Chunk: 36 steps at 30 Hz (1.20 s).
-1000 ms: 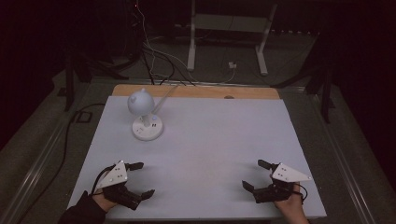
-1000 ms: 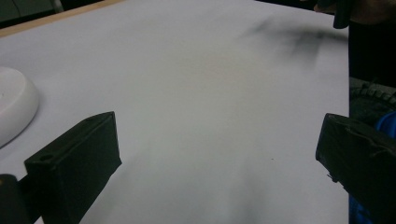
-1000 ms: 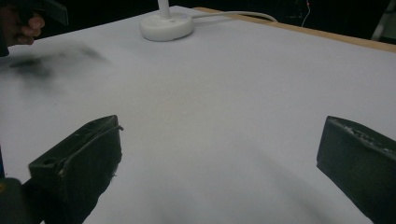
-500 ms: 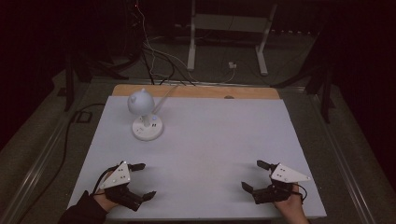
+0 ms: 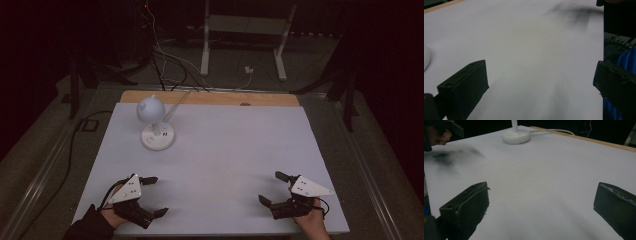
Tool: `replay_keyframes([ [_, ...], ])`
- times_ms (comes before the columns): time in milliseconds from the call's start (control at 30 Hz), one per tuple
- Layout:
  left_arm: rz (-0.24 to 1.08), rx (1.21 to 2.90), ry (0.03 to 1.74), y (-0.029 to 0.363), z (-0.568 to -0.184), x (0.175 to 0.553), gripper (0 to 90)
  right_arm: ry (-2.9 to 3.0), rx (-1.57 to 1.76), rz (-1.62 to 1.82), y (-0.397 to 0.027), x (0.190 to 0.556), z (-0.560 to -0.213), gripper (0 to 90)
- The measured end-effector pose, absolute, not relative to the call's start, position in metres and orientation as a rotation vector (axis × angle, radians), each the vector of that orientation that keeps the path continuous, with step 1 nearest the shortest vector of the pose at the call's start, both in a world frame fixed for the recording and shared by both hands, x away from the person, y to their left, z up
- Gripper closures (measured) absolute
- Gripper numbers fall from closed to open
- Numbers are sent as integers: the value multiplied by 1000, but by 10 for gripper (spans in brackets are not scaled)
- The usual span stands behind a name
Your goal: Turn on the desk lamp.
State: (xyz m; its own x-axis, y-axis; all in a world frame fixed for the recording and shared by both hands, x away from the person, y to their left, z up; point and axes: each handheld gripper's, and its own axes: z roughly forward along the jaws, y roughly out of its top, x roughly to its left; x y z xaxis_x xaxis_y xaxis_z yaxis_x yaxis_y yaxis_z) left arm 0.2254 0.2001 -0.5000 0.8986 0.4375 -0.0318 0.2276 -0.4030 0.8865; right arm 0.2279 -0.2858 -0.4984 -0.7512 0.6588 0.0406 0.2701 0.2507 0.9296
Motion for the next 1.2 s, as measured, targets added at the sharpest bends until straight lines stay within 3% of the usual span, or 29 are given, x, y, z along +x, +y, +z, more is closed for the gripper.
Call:
replay_keyframes([
  [1200,256,1942,478,187,-458,243,2,2126,880,1557,-286,226,-495,0],
])
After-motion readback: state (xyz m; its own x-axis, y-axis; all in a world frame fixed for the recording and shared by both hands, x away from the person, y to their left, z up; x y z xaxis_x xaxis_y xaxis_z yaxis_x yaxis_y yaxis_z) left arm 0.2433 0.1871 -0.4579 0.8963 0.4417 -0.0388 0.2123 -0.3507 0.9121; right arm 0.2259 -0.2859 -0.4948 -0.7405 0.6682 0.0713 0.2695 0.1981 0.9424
